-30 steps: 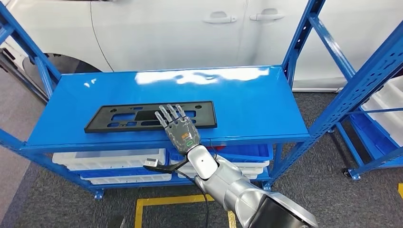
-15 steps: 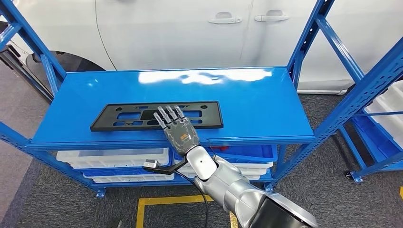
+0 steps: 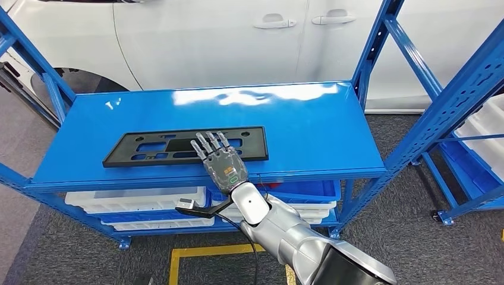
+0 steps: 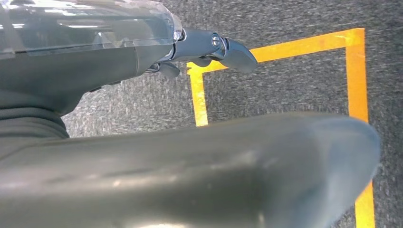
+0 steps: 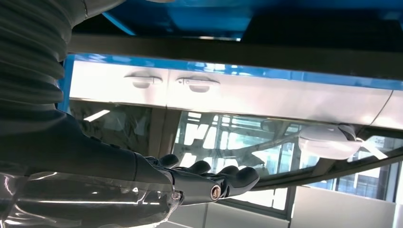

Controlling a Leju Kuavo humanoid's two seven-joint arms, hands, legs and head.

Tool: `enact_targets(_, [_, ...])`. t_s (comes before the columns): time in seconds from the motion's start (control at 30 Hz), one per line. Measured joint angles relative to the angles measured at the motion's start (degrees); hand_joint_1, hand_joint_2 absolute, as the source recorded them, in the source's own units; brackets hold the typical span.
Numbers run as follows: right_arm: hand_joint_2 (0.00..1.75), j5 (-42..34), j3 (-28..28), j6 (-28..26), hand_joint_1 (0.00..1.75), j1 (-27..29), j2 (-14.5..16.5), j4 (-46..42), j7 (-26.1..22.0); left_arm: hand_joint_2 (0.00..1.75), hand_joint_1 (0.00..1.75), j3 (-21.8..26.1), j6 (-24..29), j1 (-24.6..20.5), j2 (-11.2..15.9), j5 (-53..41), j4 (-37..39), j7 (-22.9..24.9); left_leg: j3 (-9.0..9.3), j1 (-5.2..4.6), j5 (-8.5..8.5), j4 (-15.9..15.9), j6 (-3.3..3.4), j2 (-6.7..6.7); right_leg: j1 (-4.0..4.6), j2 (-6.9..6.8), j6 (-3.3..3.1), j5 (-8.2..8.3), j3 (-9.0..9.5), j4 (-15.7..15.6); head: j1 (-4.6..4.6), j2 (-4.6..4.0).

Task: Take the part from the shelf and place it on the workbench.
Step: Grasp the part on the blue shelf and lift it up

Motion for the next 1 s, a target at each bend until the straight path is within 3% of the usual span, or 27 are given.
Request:
enact_targets(0.07, [1.75, -0.1, 0.2, 0.0, 0.00, -0.1, 0.0, -0.1, 0.1, 0.00, 0.00, 0.0, 0.0, 0.0, 0.0, 0.0, 0.0, 0.0, 1.19, -0.30, 0.16, -2.5, 0.54, -0.02, 0.12, 0.00, 0.43, -0.01, -0.08, 0.0, 0.00, 0.00])
enact_targets(0.2, [1.75, -0.2, 0.8, 0.0, 0.00, -0.4, 0.1, -0.1, 0.3, 0.00, 0.00, 0.1, 0.0, 0.0, 0.1, -0.1, 0.0, -0.1, 1.51, -0.17, 0.41, -3.4, 1.84, -0.07, 0.11, 0.00, 1.77, -0.70, -0.36, 0.7, 0.01, 0.00])
enact_targets(0.27, [1.75, -0.3, 0.9, -0.1, 0.00, -0.5, 0.1, -0.1, 0.3, 0.00, 0.00, 0.1, -0.1, -0.1, 0.1, -0.1, 0.0, -0.1, 1.65, 0.00, 0.66, -3.8, 2.35, 0.02, -0.04, 0.01, 2.27, -3.70, -2.58, 5.7, 0.02, 0.00])
enact_targets(0.33, [1.75, -0.3, 1.0, -0.1, 0.00, -0.5, 0.0, 0.0, 0.3, 0.00, 0.00, 0.2, -0.1, -0.1, 0.1, -0.1, 0.0, -0.1, 1.55, -0.04, 0.64, -3.7, 2.54, 0.03, -0.18, 0.01, 2.62, -7.10, -6.33, 13.5, 0.02, 0.00])
enact_targets(0.37, [1.75, -0.4, 1.1, -0.1, 0.00, -0.4, -0.1, 0.1, 0.3, 0.00, 0.00, 0.2, -0.1, -0.1, 0.1, -0.2, 0.0, -0.1, 1.52, -0.05, 0.60, -3.7, 2.55, 0.02, -0.23, 0.00, 2.75, -7.58, -7.55, 15.9, 0.02, 0.00])
enact_targets(0.4, [1.75, -0.4, 1.2, -0.1, 0.00, -0.4, -0.2, 0.2, 0.3, 0.00, 0.00, 0.3, -0.2, -0.1, 0.1, -0.2, 0.0, -0.1, 1.52, -0.05, 0.54, -3.6, 2.53, -0.01, -0.29, 0.00, 2.83, -6.92, -7.73, 16.1, 0.02, 0.00])
enact_targets(0.43, [1.75, -0.4, 1.2, -0.1, 0.00, -0.4, -0.2, 0.2, 0.3, 0.00, 0.00, 0.3, -0.2, -0.1, 0.1, -0.2, 0.0, -0.1, 1.54, -0.04, 0.45, -3.4, 2.46, -0.06, -0.36, -0.01, 2.82, -5.32, -6.83, 14.1, 0.02, 0.00])
enact_targets(0.5, [1.75, -0.4, 1.3, -0.1, 0.00, -0.6, -0.2, 0.2, 0.3, 0.00, 0.00, 0.3, -0.2, -0.1, 0.1, -0.2, 0.0, -0.1, 1.58, -0.09, 0.12, -3.0, 2.11, -0.16, -0.41, -0.01, 2.51, -1.57, -3.02, 6.2, 0.02, 0.00])
enact_targets(0.57, [1.75, -0.4, 1.3, -0.1, 0.00, -0.7, -0.2, 0.2, 0.3, 0.00, 0.00, 0.3, -0.2, -0.2, 0.1, -0.2, 0.0, -0.1, 1.38, -0.27, -0.20, -2.6, 1.59, -0.20, -0.28, 0.03, 1.87, -0.10, -0.81, 1.2, 0.01, 0.01])
enact_targets(0.67, [1.75, -0.5, 1.4, -0.1, 0.00, -0.8, -0.2, 0.2, 0.2, 0.00, 0.00, 0.4, -0.2, -0.3, 0.1, -0.2, 0.0, 0.0, 1.26, -0.21, -0.42, -2.5, 0.68, -0.14, -0.09, 0.08, 0.83, -0.13, -0.68, 0.5, 0.01, 0.01])
enact_targets(0.73, [1.75, -0.8, 1.6, -0.1, 0.00, -0.9, -0.1, 0.2, 0.3, 0.00, 0.00, 0.4, -0.2, -0.3, 0.1, -0.2, 0.0, 0.0, 0.42, -0.04, -1.84, -0.4, 0.03, -0.07, -0.31, 0.02, 0.24, -0.01, -0.36, 0.1, 0.01, 0.00])
enact_targets(0.83, [1.75, -1.1, 2.1, 0.0, 0.00, -0.9, 0.0, 0.2, 0.3, 0.00, 0.00, 0.6, -0.2, -0.2, 0.1, -0.2, 0.0, 0.0, -4.65, 0.18, -6.45, 9.9, -0.74, -0.04, -0.30, -0.05, -0.25, -0.13, -0.12, 0.0, 0.00, 0.00])
enact_targets(0.87, [1.75, -1.3, 2.3, 0.0, 0.00, -0.9, 0.0, 0.2, 0.3, 0.00, 0.00, 0.6, -0.2, -0.1, 0.1, -0.2, 0.0, 0.0, -6.22, 0.20, -7.07, 12.7, -0.85, -0.04, -0.27, -0.03, -0.29, -0.21, -0.06, 0.0, 0.00, 0.00])
enact_targets(0.9, [1.75, -1.4, 2.5, 0.0, 0.00, -0.8, 0.0, 0.2, 0.3, 0.00, 0.00, 0.7, -0.1, 0.0, 0.1, -0.2, 0.0, -0.1, -6.97, 0.21, -6.66, 13.7, -0.88, -0.04, -0.26, -0.01, -0.29, -0.31, 0.04, 0.0, 0.00, 0.00])
enact_targets(0.93, [1.75, -1.5, 2.7, 0.0, 0.00, -0.8, 0.0, 0.2, 0.3, 0.00, 0.00, 0.8, -0.1, 0.0, 0.1, -0.2, 0.0, -0.1, -6.62, 0.21, -5.22, 12.4, -0.82, -0.03, -0.25, 0.03, -0.25, -0.44, 0.22, 0.1, 0.00, 0.00])
enact_targets(1.0, [1.75, -1.8, 3.0, 0.0, 0.00, -0.8, 0.0, 0.2, 0.3, 0.00, 0.00, 1.0, -0.1, 0.1, 0.1, -0.2, 0.0, -0.1, -3.37, 0.19, -1.00, 5.1, -0.46, 0.02, -0.24, 0.06, -0.01, -0.82, 0.80, 0.1, 0.01, 0.00])
